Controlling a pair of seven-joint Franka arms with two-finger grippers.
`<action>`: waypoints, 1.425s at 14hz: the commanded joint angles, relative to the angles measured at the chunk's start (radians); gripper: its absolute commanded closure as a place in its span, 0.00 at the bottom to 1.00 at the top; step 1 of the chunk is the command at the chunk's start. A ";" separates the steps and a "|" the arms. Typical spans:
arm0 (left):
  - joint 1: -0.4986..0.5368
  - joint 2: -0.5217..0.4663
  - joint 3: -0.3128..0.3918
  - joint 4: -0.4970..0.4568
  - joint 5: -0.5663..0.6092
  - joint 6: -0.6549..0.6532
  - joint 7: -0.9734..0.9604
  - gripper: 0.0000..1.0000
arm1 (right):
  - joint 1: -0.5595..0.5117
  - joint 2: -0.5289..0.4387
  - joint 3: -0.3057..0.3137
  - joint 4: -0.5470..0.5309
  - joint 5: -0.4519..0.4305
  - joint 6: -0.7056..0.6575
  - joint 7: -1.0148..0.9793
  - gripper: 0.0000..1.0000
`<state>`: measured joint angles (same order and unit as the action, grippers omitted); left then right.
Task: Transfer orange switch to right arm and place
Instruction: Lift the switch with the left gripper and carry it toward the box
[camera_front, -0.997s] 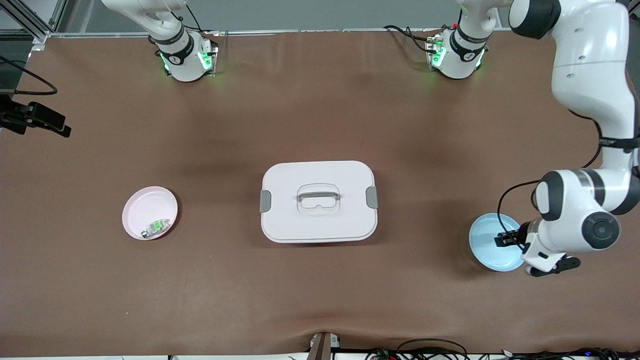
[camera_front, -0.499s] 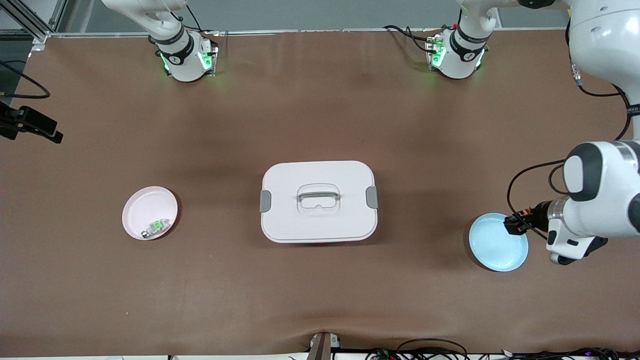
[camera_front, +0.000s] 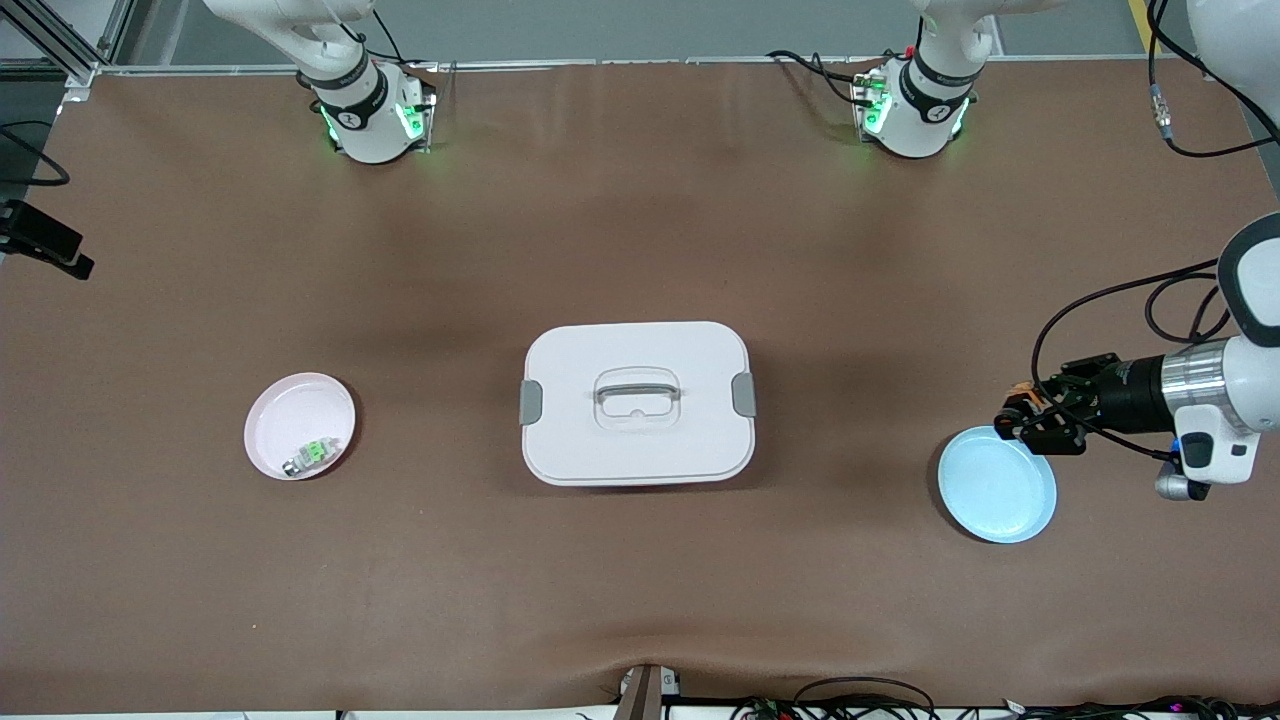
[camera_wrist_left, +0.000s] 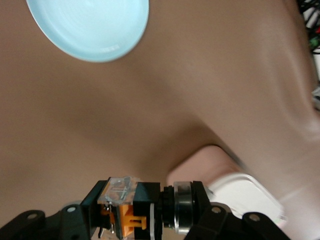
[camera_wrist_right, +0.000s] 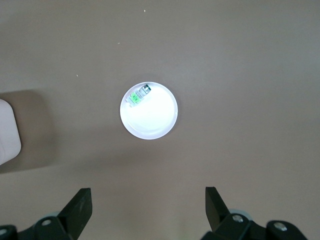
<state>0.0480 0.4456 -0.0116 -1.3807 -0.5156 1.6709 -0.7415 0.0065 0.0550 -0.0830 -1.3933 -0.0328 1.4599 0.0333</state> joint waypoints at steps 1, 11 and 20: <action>-0.005 -0.022 -0.004 -0.017 -0.124 -0.005 -0.177 0.86 | -0.020 -0.001 0.016 0.002 0.027 -0.029 -0.003 0.00; -0.011 -0.059 -0.224 -0.018 -0.169 0.062 -0.714 0.86 | -0.014 -0.052 0.022 -0.036 0.399 -0.047 0.071 0.00; -0.258 -0.054 -0.264 -0.015 -0.103 0.266 -1.041 0.86 | 0.098 -0.230 0.046 -0.314 0.662 0.244 0.200 0.00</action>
<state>-0.1592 0.4056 -0.2782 -1.3836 -0.6556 1.8902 -1.7172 0.0757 -0.1544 -0.0350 -1.6594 0.5941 1.6537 0.2230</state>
